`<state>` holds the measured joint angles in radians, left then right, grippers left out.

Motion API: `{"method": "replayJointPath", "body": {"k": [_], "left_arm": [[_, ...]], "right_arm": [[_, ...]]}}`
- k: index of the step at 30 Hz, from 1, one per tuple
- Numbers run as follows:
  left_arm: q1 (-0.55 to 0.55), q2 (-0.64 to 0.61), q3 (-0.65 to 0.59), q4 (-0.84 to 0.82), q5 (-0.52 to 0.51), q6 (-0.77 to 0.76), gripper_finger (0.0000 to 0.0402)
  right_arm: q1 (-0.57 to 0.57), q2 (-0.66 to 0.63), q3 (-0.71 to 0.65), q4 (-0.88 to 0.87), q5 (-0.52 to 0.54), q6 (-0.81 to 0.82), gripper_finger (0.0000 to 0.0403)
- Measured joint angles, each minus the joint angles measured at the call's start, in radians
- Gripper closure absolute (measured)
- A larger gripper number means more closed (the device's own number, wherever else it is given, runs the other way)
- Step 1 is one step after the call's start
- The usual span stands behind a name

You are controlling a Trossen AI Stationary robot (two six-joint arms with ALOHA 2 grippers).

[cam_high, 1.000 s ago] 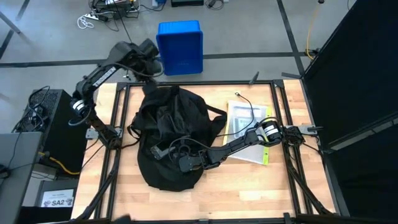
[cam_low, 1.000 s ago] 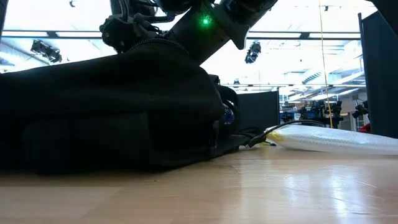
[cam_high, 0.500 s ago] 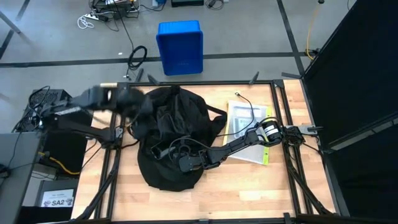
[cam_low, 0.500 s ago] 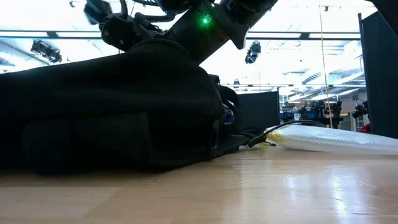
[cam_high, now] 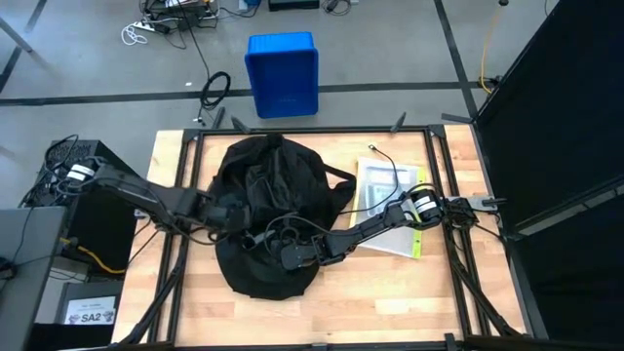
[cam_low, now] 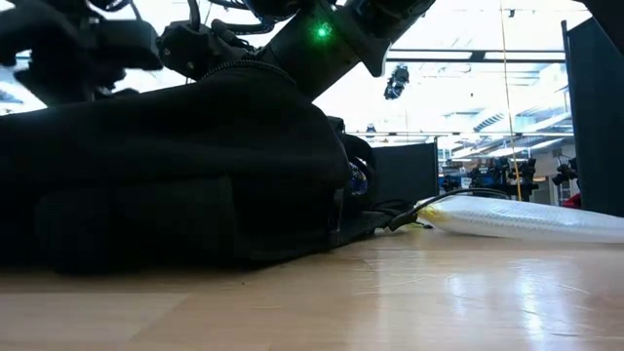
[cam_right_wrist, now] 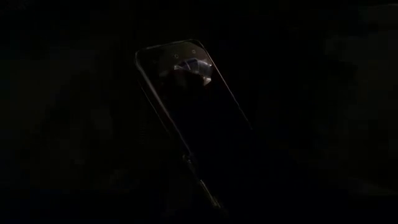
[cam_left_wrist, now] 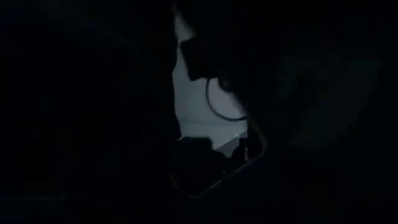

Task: Unpack backpack
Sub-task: Remove the black cellphone from the backpack

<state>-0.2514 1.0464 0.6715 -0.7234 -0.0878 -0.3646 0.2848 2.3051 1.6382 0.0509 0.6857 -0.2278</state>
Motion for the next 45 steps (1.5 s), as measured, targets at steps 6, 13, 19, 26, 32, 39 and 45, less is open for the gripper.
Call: {"method": "replayJointPath", "body": {"k": [6,13,19,26,32,39,45], "left_arm": [[0.049,0.000,-0.024,-0.055,-0.117,-0.003,0.0158],[0.145,0.001,-0.024,-0.067,-0.139,-0.007,0.0180],[0.199,0.039,-0.024,-0.093,-0.151,-0.008,0.0205],[0.207,0.192,-0.024,-0.054,-0.134,-0.009,0.0224],[0.203,0.281,-0.021,0.116,0.016,0.020,0.0227],[0.199,0.284,-0.023,0.215,0.056,0.038,0.0227],[0.199,0.284,-0.025,0.237,0.068,0.039,0.0227]], "right_arm": [[0.002,0.000,0.000,0.000,-0.009,0.000,0.0164],[0.002,0.000,0.000,0.000,-0.027,0.000,0.0160],[0.002,0.000,0.000,0.000,-0.058,-0.001,0.0147],[0.002,0.000,0.000,-0.001,-0.061,-0.001,0.0142],[0.002,-0.001,0.000,-0.055,-0.088,-0.008,0.0148],[0.000,-0.002,0.000,-0.203,-0.085,0.037,0.0143],[-0.004,-0.003,0.000,-0.240,-0.060,0.051,0.0142]]}}
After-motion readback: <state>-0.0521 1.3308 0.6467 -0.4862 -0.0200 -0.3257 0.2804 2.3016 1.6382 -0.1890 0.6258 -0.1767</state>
